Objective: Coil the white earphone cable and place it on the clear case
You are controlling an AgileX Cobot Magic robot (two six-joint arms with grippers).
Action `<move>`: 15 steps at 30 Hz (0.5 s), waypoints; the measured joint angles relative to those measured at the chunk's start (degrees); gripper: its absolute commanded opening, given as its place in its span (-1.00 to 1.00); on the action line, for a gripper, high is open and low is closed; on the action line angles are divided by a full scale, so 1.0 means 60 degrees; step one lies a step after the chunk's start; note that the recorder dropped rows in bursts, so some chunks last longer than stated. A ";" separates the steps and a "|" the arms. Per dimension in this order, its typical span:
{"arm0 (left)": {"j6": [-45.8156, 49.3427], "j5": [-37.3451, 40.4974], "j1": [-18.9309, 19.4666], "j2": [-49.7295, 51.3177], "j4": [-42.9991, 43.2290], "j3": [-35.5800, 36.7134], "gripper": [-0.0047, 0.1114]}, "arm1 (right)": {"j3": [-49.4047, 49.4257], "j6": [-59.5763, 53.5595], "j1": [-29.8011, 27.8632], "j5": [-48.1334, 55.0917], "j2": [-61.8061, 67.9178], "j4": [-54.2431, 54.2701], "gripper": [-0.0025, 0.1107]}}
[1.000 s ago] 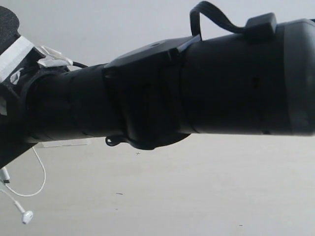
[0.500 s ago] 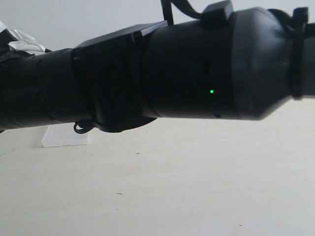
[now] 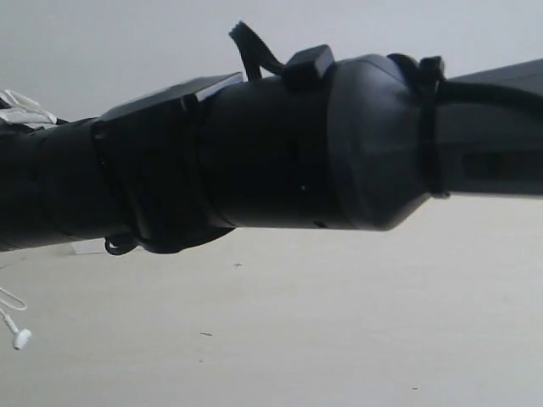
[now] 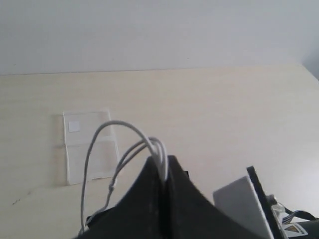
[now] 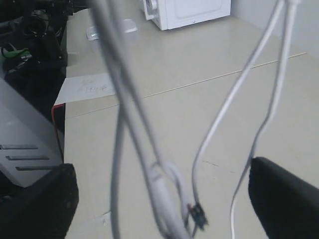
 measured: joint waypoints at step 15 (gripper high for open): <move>0.0243 -0.0075 0.0000 0.0000 -0.0311 0.0000 -0.92 | 0.0000 0.0034 0.0000 -0.0131 0.0167 0.0000 0.40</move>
